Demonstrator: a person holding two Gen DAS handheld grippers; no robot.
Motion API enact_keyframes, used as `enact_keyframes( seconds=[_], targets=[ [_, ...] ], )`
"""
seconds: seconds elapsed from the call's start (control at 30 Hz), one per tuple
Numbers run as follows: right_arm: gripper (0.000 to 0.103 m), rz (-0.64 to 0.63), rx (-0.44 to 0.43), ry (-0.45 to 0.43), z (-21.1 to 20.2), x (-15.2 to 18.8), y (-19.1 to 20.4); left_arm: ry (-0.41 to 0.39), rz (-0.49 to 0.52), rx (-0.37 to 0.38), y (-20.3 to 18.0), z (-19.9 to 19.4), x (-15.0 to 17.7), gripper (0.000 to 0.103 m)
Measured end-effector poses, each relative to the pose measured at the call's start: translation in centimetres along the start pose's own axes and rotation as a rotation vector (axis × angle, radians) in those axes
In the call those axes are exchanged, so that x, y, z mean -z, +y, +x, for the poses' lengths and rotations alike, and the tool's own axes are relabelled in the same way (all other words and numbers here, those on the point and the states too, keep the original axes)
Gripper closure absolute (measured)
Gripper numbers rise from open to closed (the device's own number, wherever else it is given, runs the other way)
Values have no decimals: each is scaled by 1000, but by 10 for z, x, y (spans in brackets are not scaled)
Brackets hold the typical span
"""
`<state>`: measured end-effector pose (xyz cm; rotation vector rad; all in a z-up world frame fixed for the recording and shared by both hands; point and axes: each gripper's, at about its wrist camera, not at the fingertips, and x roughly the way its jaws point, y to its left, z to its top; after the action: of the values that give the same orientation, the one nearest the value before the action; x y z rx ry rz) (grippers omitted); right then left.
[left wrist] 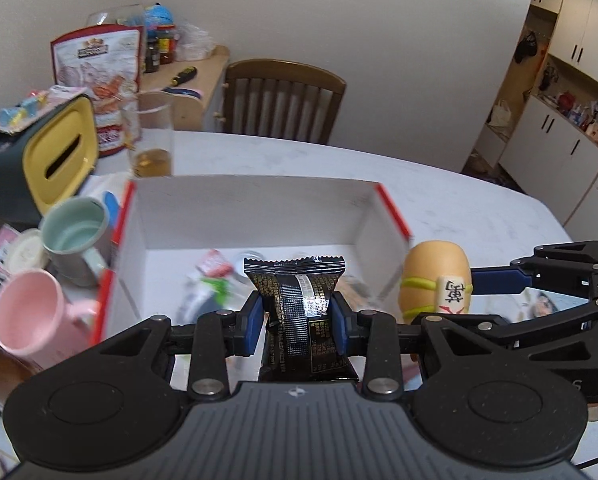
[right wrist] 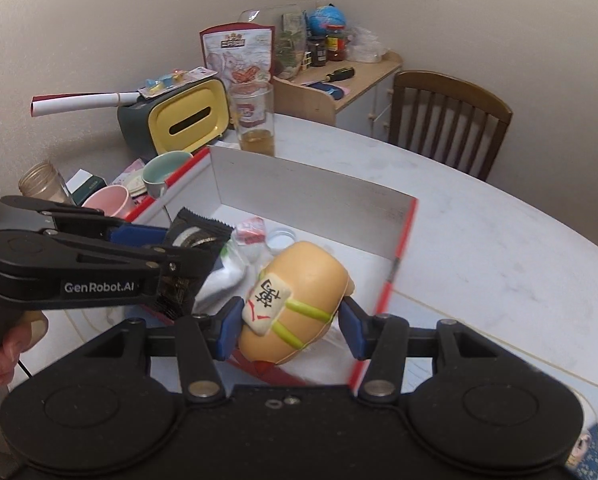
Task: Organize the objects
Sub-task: 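Carry the snack bag and egg toy over the red shoebox with both grippers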
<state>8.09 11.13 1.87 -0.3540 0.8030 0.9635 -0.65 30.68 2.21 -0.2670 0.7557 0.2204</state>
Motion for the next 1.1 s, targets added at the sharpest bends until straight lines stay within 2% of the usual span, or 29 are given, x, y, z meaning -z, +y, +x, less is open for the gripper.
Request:
enact_keyframes(
  seconds=[0.23,0.43,0.67,0.97,1.1],
  targets=[
    [52,-11,11,30,34,-15,12,22,6,-41,34,20,-20,69],
    [52,-10,12,68,63,-21,15,58,48,-60,46,53,-34,69],
    [52,-44,46,99,87,-22,18,110,161,-103,38,93,-33,69],
    [51,-66,57,134,111,-24,18,150,234,-93,28,131,-44,69],
    [51,-63,62,143,119,-25,17,181,221,-84,27,144,-47,69]
  ],
)
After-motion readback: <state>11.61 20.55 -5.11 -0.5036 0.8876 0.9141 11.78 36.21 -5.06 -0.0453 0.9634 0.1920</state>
